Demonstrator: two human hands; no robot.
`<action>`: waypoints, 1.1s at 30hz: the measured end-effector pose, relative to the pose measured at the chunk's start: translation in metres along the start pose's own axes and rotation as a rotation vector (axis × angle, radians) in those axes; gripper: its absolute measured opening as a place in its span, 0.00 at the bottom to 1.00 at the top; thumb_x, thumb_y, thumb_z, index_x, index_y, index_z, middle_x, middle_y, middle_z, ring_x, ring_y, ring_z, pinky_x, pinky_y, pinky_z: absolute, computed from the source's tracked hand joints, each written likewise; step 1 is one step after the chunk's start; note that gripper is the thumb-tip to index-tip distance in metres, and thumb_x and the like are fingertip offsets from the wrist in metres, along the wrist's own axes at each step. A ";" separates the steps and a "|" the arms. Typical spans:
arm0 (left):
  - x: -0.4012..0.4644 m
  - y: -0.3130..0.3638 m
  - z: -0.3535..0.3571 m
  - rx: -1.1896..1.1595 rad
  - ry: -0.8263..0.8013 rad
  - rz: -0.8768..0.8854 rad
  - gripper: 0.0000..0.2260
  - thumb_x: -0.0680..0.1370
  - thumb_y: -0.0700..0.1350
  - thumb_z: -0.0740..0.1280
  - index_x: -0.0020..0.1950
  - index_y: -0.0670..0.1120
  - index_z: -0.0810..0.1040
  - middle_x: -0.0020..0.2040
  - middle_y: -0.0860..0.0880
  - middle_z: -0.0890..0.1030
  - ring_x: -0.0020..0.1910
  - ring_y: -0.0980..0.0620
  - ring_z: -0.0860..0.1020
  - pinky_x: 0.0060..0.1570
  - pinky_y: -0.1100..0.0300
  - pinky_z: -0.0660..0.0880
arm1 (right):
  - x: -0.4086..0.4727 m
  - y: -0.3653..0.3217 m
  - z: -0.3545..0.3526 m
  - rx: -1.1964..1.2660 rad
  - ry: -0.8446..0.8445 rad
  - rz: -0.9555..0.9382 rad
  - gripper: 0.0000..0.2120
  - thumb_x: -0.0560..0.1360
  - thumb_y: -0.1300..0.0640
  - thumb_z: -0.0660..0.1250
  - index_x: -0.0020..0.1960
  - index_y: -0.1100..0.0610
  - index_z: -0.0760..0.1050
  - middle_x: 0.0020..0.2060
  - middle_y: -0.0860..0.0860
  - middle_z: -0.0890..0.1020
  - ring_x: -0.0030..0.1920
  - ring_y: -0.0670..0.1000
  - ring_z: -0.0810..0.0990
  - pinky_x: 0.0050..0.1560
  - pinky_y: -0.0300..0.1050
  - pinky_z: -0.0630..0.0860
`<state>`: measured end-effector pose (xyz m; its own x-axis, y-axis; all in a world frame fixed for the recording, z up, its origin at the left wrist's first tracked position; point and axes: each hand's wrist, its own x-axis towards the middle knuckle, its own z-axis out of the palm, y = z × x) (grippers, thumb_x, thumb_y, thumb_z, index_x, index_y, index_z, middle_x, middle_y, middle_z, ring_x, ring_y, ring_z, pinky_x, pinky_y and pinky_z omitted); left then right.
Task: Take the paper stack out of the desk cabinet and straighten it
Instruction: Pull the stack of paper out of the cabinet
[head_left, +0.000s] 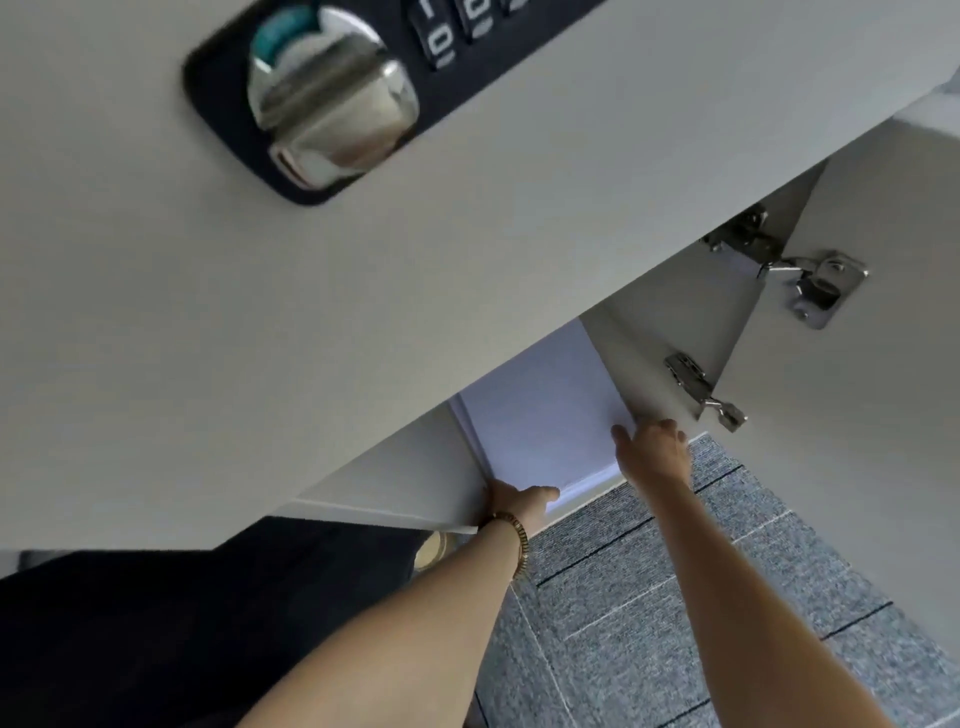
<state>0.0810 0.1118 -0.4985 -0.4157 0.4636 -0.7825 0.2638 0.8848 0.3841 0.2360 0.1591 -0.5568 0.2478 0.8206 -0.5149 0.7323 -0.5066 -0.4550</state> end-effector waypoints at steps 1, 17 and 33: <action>0.004 -0.003 0.002 -0.031 -0.005 0.000 0.47 0.71 0.49 0.74 0.80 0.41 0.48 0.80 0.42 0.56 0.77 0.43 0.61 0.75 0.48 0.62 | 0.001 0.000 0.003 0.003 0.008 -0.012 0.25 0.81 0.46 0.59 0.63 0.68 0.75 0.64 0.66 0.72 0.64 0.65 0.71 0.63 0.59 0.73; 0.013 -0.015 0.020 -0.143 -0.003 -0.017 0.48 0.64 0.48 0.72 0.79 0.43 0.50 0.76 0.40 0.64 0.72 0.42 0.69 0.69 0.45 0.71 | 0.004 -0.002 -0.007 0.679 -0.208 -0.034 0.10 0.78 0.60 0.63 0.56 0.64 0.69 0.44 0.56 0.76 0.47 0.57 0.74 0.42 0.49 0.69; -0.009 -0.063 0.024 -0.329 0.022 -0.253 0.42 0.69 0.45 0.79 0.75 0.42 0.57 0.75 0.38 0.66 0.69 0.36 0.72 0.67 0.41 0.72 | -0.042 0.105 -0.041 0.507 -0.533 0.235 0.31 0.69 0.57 0.63 0.72 0.60 0.71 0.61 0.61 0.79 0.58 0.58 0.77 0.58 0.52 0.71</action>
<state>0.0886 0.0505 -0.5272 -0.4510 0.2269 -0.8632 -0.1405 0.9371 0.3197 0.3283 0.0822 -0.5528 -0.0725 0.5031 -0.8612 0.2861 -0.8167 -0.5012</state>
